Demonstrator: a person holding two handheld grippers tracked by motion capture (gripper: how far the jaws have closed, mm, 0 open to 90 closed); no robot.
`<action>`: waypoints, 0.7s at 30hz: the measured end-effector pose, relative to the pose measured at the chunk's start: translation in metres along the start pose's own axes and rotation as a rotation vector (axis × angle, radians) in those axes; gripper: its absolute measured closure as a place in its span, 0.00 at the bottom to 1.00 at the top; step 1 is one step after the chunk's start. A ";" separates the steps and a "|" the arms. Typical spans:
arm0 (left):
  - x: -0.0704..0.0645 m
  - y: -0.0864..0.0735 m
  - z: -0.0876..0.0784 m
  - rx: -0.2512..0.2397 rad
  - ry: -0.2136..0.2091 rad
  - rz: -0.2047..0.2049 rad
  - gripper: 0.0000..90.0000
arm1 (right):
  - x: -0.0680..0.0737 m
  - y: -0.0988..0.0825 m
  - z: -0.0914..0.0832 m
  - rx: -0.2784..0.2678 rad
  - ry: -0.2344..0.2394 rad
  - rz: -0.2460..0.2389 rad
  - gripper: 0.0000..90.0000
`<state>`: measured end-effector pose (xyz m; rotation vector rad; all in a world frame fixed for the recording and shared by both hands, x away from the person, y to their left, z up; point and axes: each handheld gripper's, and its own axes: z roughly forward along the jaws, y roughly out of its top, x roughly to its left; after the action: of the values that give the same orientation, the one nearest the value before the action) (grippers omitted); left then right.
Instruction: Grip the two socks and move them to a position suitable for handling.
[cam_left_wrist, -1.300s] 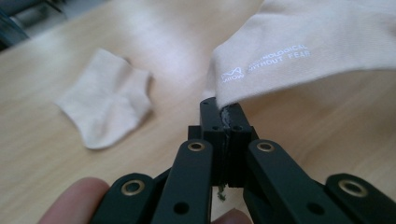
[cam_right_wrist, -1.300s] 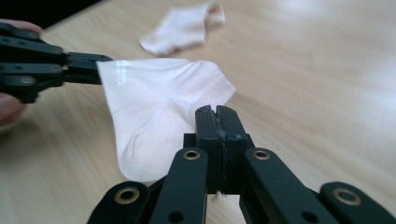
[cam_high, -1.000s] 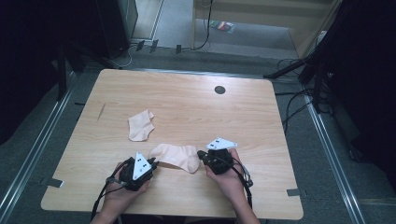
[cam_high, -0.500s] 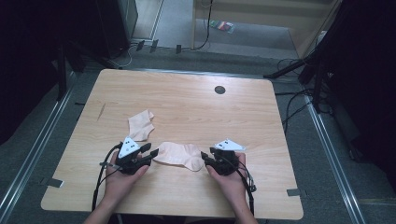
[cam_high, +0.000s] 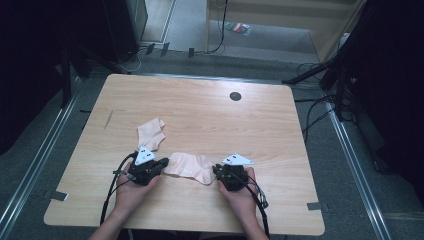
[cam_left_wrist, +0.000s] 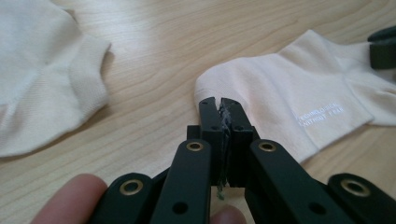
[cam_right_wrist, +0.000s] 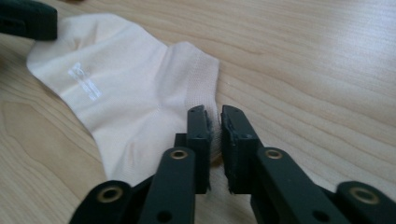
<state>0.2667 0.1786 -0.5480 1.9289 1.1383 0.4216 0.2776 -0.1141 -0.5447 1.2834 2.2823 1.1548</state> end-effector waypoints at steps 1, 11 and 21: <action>-0.001 0.000 -0.003 0.001 -0.004 0.004 1.00 | 0.000 0.002 -0.004 -0.011 0.004 -0.007 0.96; -0.026 -0.011 -0.040 -0.045 -0.032 0.007 1.00 | 0.001 0.005 -0.031 -0.034 0.035 -0.031 0.97; -0.041 -0.022 -0.052 -0.028 -0.018 0.035 1.00 | 0.000 -0.006 -0.048 0.005 0.044 -0.076 0.97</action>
<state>0.1986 0.1749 -0.5297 1.9267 1.0828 0.4364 0.2463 -0.1398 -0.5187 1.1730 2.3450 1.1625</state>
